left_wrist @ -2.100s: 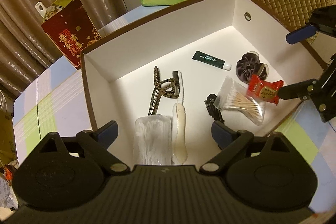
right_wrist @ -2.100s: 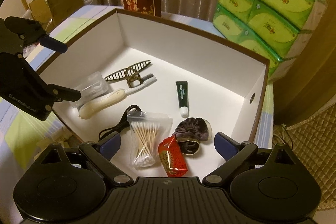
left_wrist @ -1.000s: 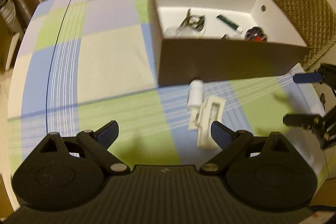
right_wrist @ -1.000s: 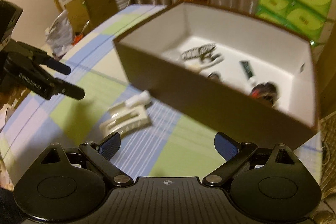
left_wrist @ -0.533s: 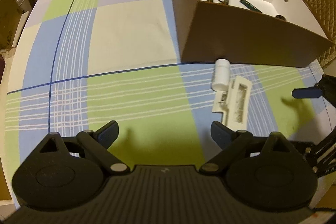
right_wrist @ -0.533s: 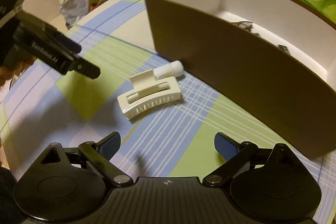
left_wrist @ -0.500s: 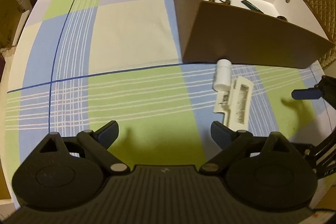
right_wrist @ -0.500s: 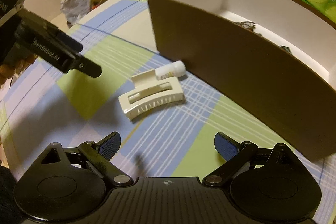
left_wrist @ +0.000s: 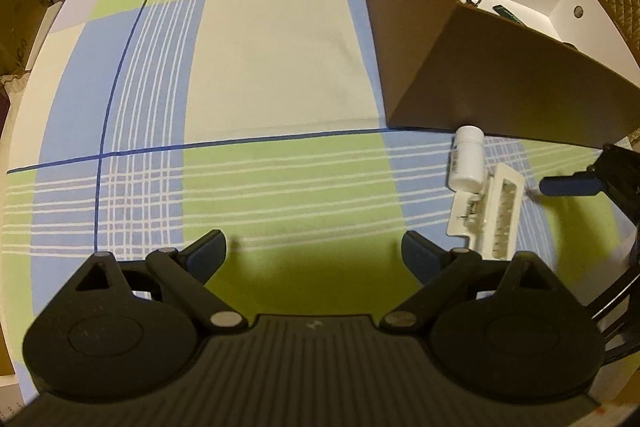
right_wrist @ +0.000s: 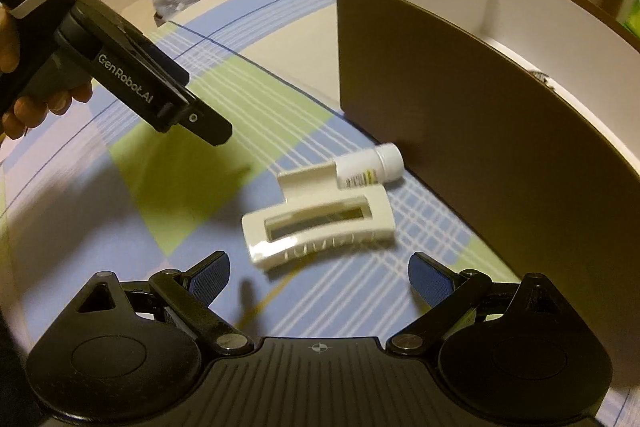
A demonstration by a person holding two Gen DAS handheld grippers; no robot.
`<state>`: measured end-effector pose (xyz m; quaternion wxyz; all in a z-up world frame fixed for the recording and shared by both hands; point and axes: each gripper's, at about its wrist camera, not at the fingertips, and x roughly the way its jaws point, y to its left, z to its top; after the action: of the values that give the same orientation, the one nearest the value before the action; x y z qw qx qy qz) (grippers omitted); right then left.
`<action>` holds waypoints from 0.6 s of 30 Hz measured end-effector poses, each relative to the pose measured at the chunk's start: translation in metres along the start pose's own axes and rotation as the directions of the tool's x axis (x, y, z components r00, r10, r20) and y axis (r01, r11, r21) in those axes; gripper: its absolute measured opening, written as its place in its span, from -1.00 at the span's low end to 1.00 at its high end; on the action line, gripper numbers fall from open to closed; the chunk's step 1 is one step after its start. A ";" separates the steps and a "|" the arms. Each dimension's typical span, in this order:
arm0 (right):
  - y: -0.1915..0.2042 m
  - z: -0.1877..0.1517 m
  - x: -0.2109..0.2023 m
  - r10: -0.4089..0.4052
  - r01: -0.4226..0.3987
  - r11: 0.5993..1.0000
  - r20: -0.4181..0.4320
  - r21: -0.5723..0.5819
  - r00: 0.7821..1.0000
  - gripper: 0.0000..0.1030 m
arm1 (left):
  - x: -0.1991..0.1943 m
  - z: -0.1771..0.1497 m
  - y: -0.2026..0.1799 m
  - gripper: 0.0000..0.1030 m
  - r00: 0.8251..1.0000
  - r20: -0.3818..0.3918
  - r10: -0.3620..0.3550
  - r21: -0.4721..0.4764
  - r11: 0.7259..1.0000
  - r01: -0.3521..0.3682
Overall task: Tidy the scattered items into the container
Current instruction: 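Withdraw both tools from the box toward the hair clip and pill bottle, then grasp white pill bottle with left tool while right tool grasps white hair clip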
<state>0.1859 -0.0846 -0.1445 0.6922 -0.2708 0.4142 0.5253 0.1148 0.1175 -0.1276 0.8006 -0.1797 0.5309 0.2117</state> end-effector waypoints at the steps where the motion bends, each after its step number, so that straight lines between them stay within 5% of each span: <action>1: 0.000 0.002 0.003 0.000 0.000 1.000 -0.001 -0.008 1.000 0.82 | 0.001 0.000 0.000 0.79 1.000 -0.002 -0.002 -0.001 1.000 0.002; 12: 0.000 0.010 0.020 0.019 -0.019 0.998 0.007 -0.065 1.000 0.81 | 0.007 0.001 0.004 0.79 1.000 -0.014 -0.007 -0.006 1.000 0.007; 14: 0.001 0.008 0.018 0.020 -0.019 0.997 0.011 -0.070 1.000 0.64 | 0.007 0.000 0.004 0.79 1.000 -0.015 -0.006 -0.006 1.000 0.006; 18: 0.001 0.003 0.013 0.019 -0.019 0.997 0.001 -0.076 1.000 0.64 | 0.006 -0.001 0.000 0.79 1.000 -0.014 -0.016 0.005 1.000 0.016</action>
<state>0.1867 -0.0754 -0.1540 0.6768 -0.2926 0.3958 0.5475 0.1163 0.1177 -0.1332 0.7989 -0.1834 0.5357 0.2026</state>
